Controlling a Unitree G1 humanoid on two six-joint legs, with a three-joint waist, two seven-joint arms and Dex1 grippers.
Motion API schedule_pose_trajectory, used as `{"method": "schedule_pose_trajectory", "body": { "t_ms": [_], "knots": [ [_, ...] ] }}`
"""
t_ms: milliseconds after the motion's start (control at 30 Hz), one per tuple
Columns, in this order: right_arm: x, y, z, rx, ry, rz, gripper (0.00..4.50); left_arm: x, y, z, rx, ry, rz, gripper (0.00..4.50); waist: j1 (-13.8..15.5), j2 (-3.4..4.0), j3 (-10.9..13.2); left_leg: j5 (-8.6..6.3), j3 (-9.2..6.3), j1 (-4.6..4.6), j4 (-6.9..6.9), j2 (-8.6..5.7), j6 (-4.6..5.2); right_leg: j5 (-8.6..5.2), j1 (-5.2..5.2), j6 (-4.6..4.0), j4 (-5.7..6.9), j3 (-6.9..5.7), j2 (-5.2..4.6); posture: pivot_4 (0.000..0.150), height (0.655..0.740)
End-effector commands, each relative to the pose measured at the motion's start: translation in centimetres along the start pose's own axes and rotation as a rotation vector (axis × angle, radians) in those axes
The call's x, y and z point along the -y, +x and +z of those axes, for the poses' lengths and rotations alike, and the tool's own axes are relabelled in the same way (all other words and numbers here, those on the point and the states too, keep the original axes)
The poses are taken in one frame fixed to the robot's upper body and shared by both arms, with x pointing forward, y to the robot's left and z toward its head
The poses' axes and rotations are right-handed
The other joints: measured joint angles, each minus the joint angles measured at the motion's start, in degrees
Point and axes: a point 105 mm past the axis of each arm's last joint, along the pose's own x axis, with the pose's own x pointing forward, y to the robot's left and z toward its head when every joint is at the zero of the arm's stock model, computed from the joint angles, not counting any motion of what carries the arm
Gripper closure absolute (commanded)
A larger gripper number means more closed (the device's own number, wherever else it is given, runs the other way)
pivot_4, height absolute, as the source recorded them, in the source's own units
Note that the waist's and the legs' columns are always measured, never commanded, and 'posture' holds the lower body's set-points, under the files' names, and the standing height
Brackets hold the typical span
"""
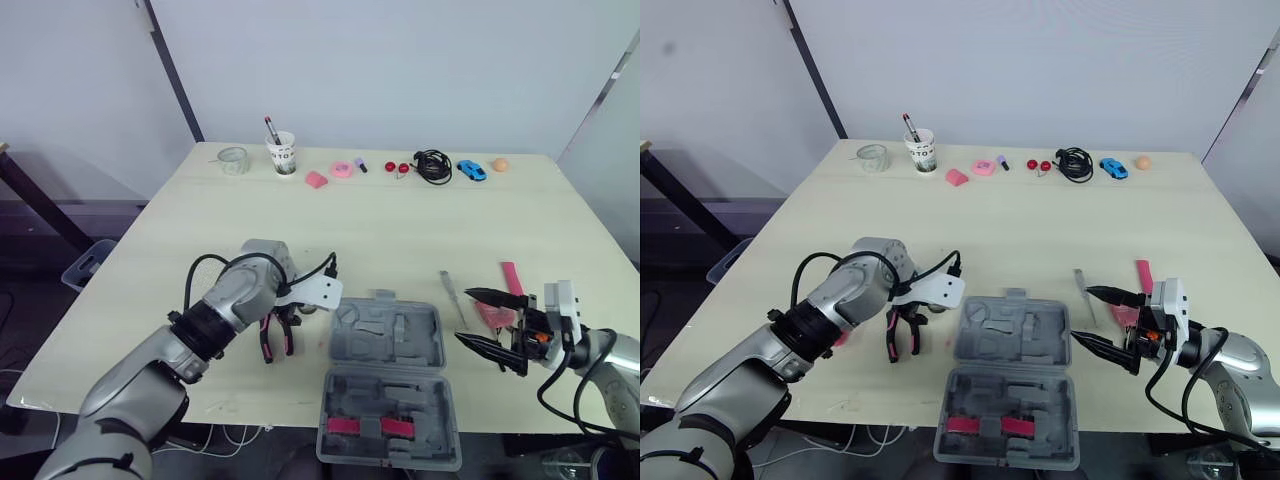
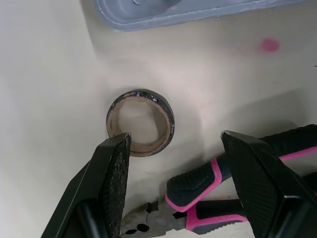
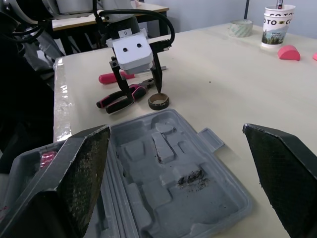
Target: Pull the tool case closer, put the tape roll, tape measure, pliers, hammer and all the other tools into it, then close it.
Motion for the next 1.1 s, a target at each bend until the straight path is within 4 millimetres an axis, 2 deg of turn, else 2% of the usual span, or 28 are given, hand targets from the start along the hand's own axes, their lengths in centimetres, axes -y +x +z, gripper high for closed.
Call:
{"method": "schedule_pose_trajectory", "body": {
  "t_ms": [33,400,433,467,533,667,767,900,1100],
  "knots": [
    [-0.1,0.0,0.7,0.017,-0.047,0.008,0.0,-0.6,0.1,0.6,-0.013,0.035,0.018,1.38,-0.01,0.0,0.0,0.0,0.0,0.0,0.0,0.0,0.0,0.0,0.0,0.0,0.0,0.0,0.0,0.15,0.74],
    [-0.1,0.1,0.8,0.012,-0.066,0.012,0.0,-0.3,1.0,0.0,-0.038,0.054,-0.009,1.38,-0.05,0.0,0.0,0.0,-0.01,0.01,0.0,0.0,0.0,0.0,0.0,0.0,0.04,0.0,0.0,0.15,0.74],
    [-0.1,0.2,0.7,0.012,-0.067,0.015,0.0,-0.3,1.1,0.0,-0.04,0.056,-0.013,1.8,-0.05,0.0,0.0,0.0,-0.01,0.01,0.0,0.0,0.0,0.0,0.0,0.0,0.04,0.0,0.0,0.15,0.74],
    [-0.2,0.2,0.7,0.01,-0.07,0.02,0.0,-0.3,1.2,-0.1,-0.044,0.06,-0.015,1.9,-0.05,0.0,0.0,0.0,-0.01,0.01,0.01,0.0,0.0,0.0,0.0,0.0,0.04,0.0,0.0,0.15,0.74],
    [-0.4,0.3,0.6,0.005,-0.078,0.034,0.0,-0.3,1.4,-0.4,-0.049,0.061,-0.021,2.58,-0.04,0.0,0.0,0.0,0.0,0.01,0.01,0.0,0.0,0.0,0.0,0.0,0.05,0.0,0.0,0.15,0.74],
    [-0.5,0.4,0.7,-0.006,-0.144,0.055,0.0,-0.3,1.6,-0.7,-0.055,0.069,-0.029,4.45,0.01,0.03,-0.02,0.0,0.0,0.03,0.02,-0.01,0.0,0.0,0.0,0.0,0.08,0.01,0.0,0.15,0.74],
    [-0.4,0.4,0.7,-0.028,-0.207,0.069,0.0,-0.4,1.8,-0.7,-0.054,0.075,-0.034,4.45,0.01,0.03,-0.02,0.0,0.0,0.05,0.07,-0.02,0.0,0.0,0.01,0.0,0.18,0.01,0.0,0.15,0.74],
    [-0.2,0.3,0.7,-0.023,-0.206,0.069,0.0,-0.5,1.6,-0.6,-0.052,0.087,-0.039,4.45,-0.03,0.03,-0.02,0.0,0.01,0.1,0.11,-0.02,0.0,0.0,0.0,0.0,0.31,0.03,0.0,0.15,0.74],
    [-0.3,0.0,0.2,-0.036,-0.189,0.071,0.0,-0.4,0.4,-0.2,-0.037,0.113,-0.058,4.45,-0.05,0.03,-0.02,0.0,0.01,0.11,0.12,-0.02,0.0,0.0,-0.01,-0.01,0.37,0.03,0.0,0.15,0.74]
  ]
}}
